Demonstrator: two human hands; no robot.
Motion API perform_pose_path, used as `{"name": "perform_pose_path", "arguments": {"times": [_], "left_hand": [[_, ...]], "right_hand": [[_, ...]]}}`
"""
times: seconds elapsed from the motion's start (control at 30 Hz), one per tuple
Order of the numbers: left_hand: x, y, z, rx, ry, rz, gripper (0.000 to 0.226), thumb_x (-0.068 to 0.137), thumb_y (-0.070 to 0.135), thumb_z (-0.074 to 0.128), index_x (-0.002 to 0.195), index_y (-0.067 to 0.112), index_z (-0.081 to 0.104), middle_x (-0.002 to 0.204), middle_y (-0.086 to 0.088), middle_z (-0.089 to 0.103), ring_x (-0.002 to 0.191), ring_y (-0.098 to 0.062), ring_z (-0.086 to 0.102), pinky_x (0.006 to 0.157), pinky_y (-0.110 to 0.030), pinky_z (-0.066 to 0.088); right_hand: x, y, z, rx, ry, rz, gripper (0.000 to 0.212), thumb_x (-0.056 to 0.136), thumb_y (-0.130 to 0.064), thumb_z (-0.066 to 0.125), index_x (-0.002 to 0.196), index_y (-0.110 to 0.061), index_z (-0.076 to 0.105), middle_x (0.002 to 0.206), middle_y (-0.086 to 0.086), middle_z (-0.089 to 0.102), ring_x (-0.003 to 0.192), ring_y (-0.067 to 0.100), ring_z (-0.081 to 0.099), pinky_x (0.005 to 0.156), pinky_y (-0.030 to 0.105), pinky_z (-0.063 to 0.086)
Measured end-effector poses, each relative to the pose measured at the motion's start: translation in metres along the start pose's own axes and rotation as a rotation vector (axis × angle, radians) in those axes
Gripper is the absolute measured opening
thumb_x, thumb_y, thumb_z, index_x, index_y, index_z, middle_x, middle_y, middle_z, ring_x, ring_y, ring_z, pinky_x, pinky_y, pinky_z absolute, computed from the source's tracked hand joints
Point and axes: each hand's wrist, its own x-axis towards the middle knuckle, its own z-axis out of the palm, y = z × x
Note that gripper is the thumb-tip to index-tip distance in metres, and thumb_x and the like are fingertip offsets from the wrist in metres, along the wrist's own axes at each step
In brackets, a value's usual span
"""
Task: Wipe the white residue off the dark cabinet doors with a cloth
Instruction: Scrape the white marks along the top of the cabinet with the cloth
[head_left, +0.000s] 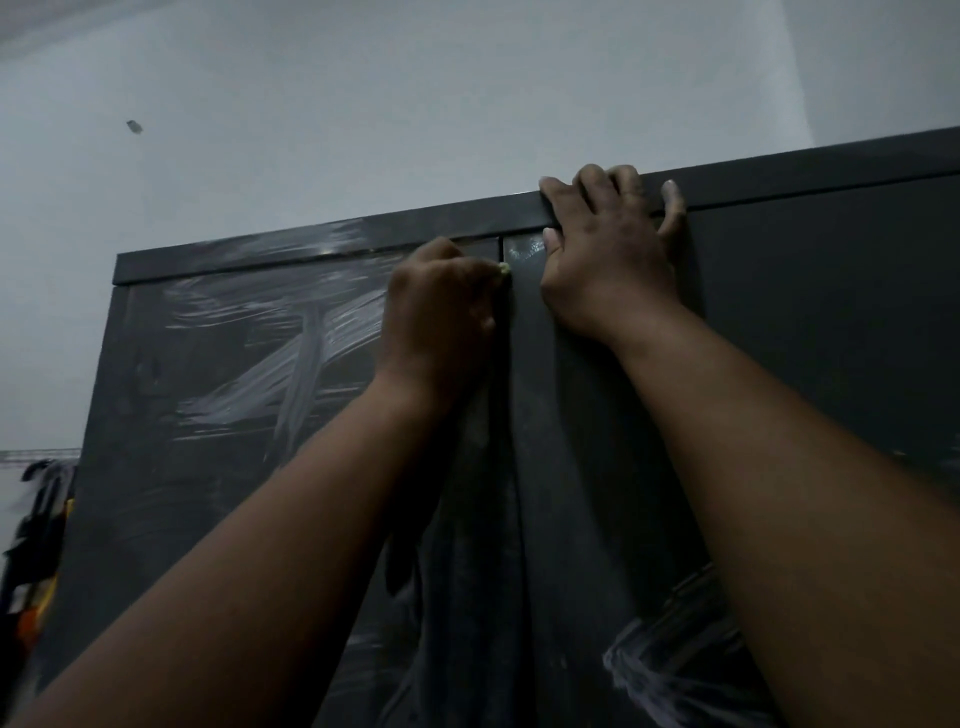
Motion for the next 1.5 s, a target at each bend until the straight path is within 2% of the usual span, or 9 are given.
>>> {"name": "perform_pose_path", "arguments": {"times": [0.2,0.3,0.4,0.6,0.83,1.03,1.23,1.4,1.5], "left_hand": [[0.031,-0.028,0.001,0.042,0.179,-0.342,0.020,0.095,0.025,0.067,0.105,0.018,0.084,0.102,-0.013,0.078,0.096,-0.028,0.071,0.090,-0.030,0.049],[0.029,-0.029,0.002,0.027,0.163,-0.276,0.019,0.093,0.018,0.069,0.105,0.017,0.084,0.099,-0.015,0.075,0.091,-0.029,0.069,0.084,-0.026,0.045],[0.015,-0.023,0.002,0.004,0.091,-0.084,0.014,0.091,0.012,0.075,0.102,0.012,0.083,0.090,-0.011,0.074,0.079,-0.017,0.062,0.075,-0.014,0.035],[0.037,-0.039,0.000,-0.041,0.235,-0.353,0.018,0.093,0.030,0.073,0.101,0.019,0.084,0.100,-0.008,0.080,0.097,-0.022,0.072,0.090,-0.027,0.046],[0.042,-0.014,0.010,0.003,0.088,-0.073,0.017,0.092,0.016,0.072,0.102,0.013,0.084,0.095,-0.016,0.076,0.086,-0.028,0.070,0.082,-0.029,0.051],[0.053,-0.031,0.002,0.016,0.180,-0.281,0.020,0.091,0.020,0.067,0.096,0.012,0.084,0.099,-0.015,0.079,0.097,-0.027,0.071,0.094,-0.030,0.048],[0.055,-0.006,0.006,0.012,0.025,-0.109,0.019,0.090,0.015,0.069,0.100,0.014,0.085,0.097,-0.016,0.076,0.090,-0.029,0.069,0.084,-0.027,0.046],[0.059,-0.011,0.005,-0.033,0.091,-0.206,0.020,0.089,0.012,0.067,0.100,0.013,0.085,0.102,-0.013,0.079,0.098,-0.026,0.072,0.094,-0.028,0.051],[0.065,-0.005,0.008,-0.014,0.061,-0.145,0.020,0.090,0.012,0.066,0.098,0.013,0.085,0.098,-0.015,0.076,0.092,-0.028,0.070,0.085,-0.026,0.049]], "right_hand": [[0.000,0.001,0.001,0.001,0.008,-0.010,0.051,0.103,-0.033,0.037,0.154,-0.032,0.035,0.157,-0.001,0.034,0.152,0.024,0.019,0.122,0.060,-0.002],[0.000,0.001,0.004,-0.009,0.025,-0.016,0.051,0.103,-0.033,0.036,0.154,-0.032,0.034,0.157,-0.001,0.034,0.151,0.024,0.020,0.121,0.060,-0.001],[-0.001,0.000,0.006,-0.010,0.050,-0.007,0.051,0.102,-0.032,0.038,0.153,-0.033,0.036,0.156,0.000,0.035,0.151,0.024,0.021,0.121,0.060,0.000],[-0.001,-0.001,0.008,-0.004,0.067,0.002,0.051,0.101,-0.032,0.037,0.151,-0.033,0.037,0.156,0.000,0.036,0.151,0.025,0.021,0.121,0.060,0.000],[-0.001,0.000,0.009,0.010,0.077,-0.001,0.051,0.098,-0.033,0.038,0.150,-0.033,0.039,0.155,-0.001,0.038,0.150,0.023,0.023,0.121,0.059,0.000],[-0.004,-0.001,0.004,0.005,0.040,-0.006,0.055,0.097,-0.039,0.038,0.152,-0.033,0.037,0.158,-0.001,0.035,0.152,0.023,0.020,0.122,0.060,0.000],[-0.007,-0.003,0.005,-0.027,0.045,-0.003,0.057,0.099,-0.042,0.036,0.155,-0.032,0.035,0.162,0.002,0.032,0.154,0.026,0.018,0.122,0.060,0.001],[-0.015,-0.001,0.012,-0.075,0.037,-0.012,0.062,0.102,-0.048,0.025,0.161,-0.031,0.023,0.170,0.006,0.019,0.158,0.029,0.006,0.124,0.059,-0.002],[-0.020,0.001,0.014,-0.099,0.039,-0.013,0.065,0.101,-0.053,0.020,0.163,-0.032,0.020,0.172,0.005,0.010,0.159,0.029,0.001,0.125,0.058,-0.002]]}}
